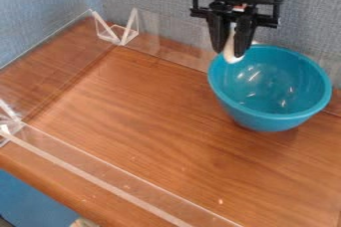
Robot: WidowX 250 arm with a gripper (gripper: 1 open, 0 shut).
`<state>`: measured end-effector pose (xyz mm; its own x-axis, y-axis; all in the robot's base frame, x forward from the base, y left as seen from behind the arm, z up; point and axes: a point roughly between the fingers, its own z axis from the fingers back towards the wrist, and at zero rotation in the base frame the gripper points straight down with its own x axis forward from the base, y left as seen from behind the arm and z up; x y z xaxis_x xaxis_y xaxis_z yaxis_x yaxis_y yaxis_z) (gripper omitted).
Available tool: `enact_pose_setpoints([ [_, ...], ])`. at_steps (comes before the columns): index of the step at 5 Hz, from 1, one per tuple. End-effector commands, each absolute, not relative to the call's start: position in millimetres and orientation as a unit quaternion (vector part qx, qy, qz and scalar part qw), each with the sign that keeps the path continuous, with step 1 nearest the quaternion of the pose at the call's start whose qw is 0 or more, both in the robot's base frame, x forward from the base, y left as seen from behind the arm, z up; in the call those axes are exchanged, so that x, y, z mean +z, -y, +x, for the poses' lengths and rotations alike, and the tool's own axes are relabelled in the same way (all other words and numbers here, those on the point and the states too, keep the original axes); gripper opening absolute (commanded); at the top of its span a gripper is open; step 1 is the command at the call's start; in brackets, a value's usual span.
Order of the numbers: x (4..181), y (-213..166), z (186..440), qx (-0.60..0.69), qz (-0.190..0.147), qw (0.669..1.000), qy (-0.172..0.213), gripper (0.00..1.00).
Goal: Put the mushroom in the blue bowl
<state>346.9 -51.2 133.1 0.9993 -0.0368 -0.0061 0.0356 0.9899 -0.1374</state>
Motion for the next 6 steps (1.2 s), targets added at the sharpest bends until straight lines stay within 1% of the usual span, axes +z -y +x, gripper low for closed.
enact_pose_setpoints([
  [1, 147.8, 56, 357, -0.031, -0.068, 0.997, 0.026, 0.0],
  [3, 136.9, 58, 365, -0.04, -0.068, 0.997, 0.02, 0.0],
  [6, 127.2, 60, 373, -0.051, -0.067, 0.996, 0.016, 0.0],
])
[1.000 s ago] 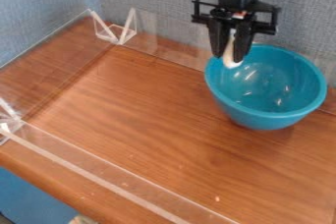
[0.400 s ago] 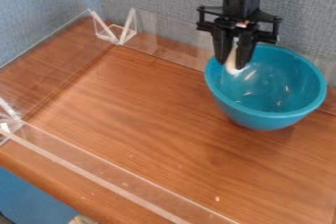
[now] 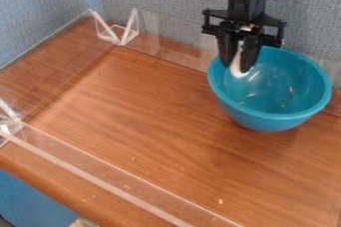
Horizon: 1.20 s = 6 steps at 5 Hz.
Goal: Put the mushroom in the blue bowl
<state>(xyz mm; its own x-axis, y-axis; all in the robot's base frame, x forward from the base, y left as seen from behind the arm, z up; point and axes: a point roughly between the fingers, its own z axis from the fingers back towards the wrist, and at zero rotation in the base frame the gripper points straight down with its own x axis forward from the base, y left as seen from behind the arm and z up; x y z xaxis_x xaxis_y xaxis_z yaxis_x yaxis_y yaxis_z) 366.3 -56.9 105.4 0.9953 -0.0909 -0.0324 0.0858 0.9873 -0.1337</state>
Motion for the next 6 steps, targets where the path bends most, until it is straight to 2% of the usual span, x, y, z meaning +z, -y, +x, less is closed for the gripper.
enact_pose_setpoints([
  [1, 125.3, 60.8, 374.7, -0.054, -0.068, 0.996, 0.016, 0.0],
  [6, 116.1, 59.4, 380.0, -0.062, -0.069, 0.996, 0.012, 0.0],
])
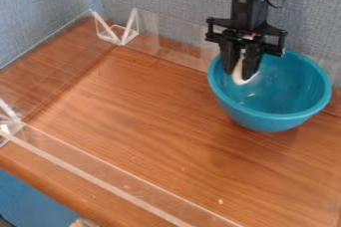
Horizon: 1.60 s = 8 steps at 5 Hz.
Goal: Put the mushroom in the blue bowl
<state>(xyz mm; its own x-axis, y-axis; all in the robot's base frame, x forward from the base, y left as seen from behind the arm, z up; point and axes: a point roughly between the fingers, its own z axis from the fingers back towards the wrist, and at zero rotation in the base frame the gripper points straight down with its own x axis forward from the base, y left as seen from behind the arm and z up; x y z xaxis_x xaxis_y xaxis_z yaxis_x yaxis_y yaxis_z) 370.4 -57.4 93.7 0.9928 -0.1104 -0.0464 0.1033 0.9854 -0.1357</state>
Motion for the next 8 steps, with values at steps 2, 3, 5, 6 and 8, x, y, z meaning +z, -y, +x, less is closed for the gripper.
enact_pose_setpoints([
  [2, 115.3, 58.9, 380.9, -0.064, -0.072, 0.995, 0.014, 0.0],
  [3, 114.8, 58.6, 381.4, -0.066, -0.074, 0.995, 0.014, 0.0],
  [5, 114.2, 57.8, 382.1, -0.068, -0.077, 0.995, 0.016, 0.0],
  [6, 114.0, 57.3, 382.4, -0.069, -0.078, 0.994, 0.017, 0.0],
  [8, 113.5, 56.4, 383.0, -0.07, -0.082, 0.994, 0.019, 0.0],
])
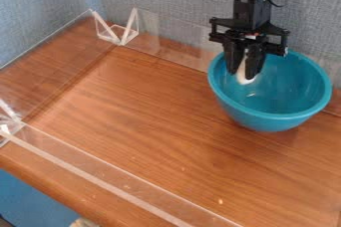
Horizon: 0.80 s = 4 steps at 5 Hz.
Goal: Put the mushroom in the blue bowl
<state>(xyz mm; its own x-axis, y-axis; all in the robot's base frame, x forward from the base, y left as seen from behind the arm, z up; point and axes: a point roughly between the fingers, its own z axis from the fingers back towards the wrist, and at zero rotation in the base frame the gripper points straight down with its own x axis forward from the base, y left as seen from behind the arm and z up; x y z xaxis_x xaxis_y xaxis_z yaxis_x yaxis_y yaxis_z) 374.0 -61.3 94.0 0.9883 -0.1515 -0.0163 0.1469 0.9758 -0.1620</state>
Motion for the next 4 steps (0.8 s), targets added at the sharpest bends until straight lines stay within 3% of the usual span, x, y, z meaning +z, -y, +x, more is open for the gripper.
enact_pose_setpoints([
  [1, 113.2, 55.8, 383.4, -0.071, -0.083, 0.994, 0.019, 0.0],
  [4, 112.6, 53.6, 384.5, -0.072, -0.088, 0.993, 0.021, 0.0],
])
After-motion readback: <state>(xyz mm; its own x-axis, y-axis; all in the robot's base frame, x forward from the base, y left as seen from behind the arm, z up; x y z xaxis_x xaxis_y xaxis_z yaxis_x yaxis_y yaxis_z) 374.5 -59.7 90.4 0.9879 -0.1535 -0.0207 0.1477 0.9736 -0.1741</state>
